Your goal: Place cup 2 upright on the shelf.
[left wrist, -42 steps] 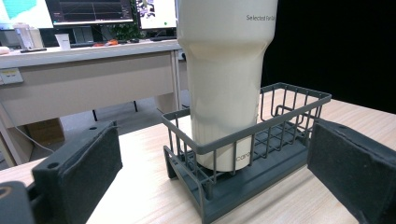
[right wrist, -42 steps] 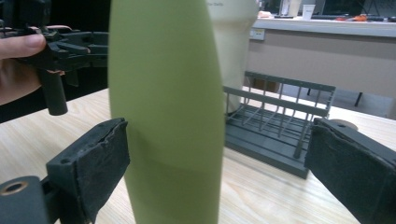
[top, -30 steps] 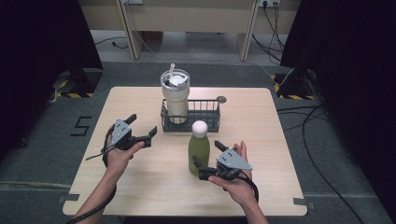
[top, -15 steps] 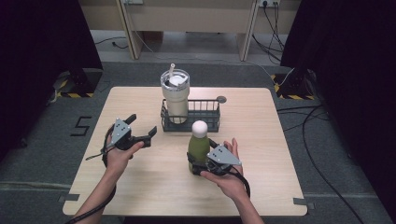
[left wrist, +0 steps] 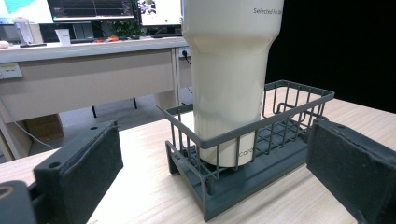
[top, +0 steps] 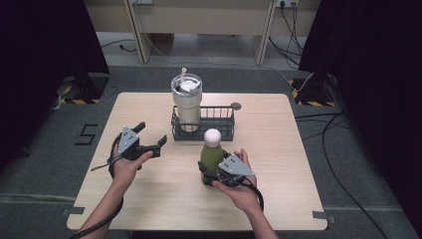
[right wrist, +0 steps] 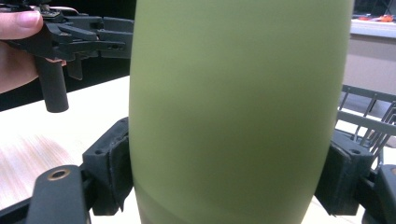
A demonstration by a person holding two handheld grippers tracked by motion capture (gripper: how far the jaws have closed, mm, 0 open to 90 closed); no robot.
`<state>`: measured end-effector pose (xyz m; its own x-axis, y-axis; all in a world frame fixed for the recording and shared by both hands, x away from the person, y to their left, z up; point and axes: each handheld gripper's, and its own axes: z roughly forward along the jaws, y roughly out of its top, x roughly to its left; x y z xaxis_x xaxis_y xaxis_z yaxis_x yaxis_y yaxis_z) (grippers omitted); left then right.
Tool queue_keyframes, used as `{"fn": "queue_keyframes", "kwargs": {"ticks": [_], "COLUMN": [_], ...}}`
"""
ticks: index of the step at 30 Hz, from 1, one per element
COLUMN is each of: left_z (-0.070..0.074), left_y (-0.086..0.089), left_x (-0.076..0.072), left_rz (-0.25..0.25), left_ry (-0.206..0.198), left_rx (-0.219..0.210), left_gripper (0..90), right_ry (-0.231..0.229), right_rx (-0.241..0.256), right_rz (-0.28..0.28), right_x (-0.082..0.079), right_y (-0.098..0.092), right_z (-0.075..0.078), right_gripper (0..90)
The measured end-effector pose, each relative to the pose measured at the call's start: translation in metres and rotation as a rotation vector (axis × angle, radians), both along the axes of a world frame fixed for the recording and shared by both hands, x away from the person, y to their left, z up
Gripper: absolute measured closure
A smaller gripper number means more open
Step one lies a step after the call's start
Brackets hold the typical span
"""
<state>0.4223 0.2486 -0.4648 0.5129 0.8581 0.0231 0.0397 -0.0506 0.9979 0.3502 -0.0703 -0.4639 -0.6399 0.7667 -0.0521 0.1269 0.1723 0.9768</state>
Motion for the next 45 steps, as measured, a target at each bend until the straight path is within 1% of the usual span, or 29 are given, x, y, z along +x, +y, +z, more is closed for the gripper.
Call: {"fn": "queue_keyframes", "kwargs": {"ticks": [5, 11, 14, 18, 27, 42, 43, 45], "left_z": [-0.001, -0.001, -0.001, -0.001, 0.000, 0.000, 0.000, 0.000], "left_y": [0.001, 0.003, 0.003, 0.004, 0.004, 0.005, 0.005, 0.005], "left_x": [0.000, 0.000, 0.000, 0.000, 0.000, 0.000, 0.000, 0.000], "left_rz": [0.003, 0.007, 0.009, 0.012, 0.014, 0.019, 0.020, 0.020], "left_ry": [0.005, 0.005, 0.005, 0.006, 0.006, 0.006, 0.006, 0.007], "left_rx": [-0.002, -0.008, -0.008, -0.011, -0.012, -0.017, -0.017, -0.017], "left_gripper": [2.7, 2.7, 2.7, 2.7, 2.9, 3.0, 3.0, 3.1], "right_ry": [-0.009, 0.001, -0.010, -0.016, -0.038, -0.065, -0.073, -0.071], "right_rx": [-0.010, -0.008, -0.007, 0.006, 0.038, 0.061, 0.058, 0.063], "right_rz": [0.004, -0.003, -0.006, -0.010, -0.048, -0.098, -0.100, -0.106], "right_x": [-0.001, -0.001, -0.001, -0.001, 0.004, 0.012, 0.013, 0.014], "right_y": [0.001, 0.001, 0.000, -0.002, -0.010, -0.021, -0.021, -0.022], "right_z": [0.001, 0.002, 0.005, 0.010, 0.023, 0.036, 0.037, 0.039], "right_gripper": [21.0, 21.0, 21.1, 21.1, 21.1, 21.1, 21.1, 21.1]}}
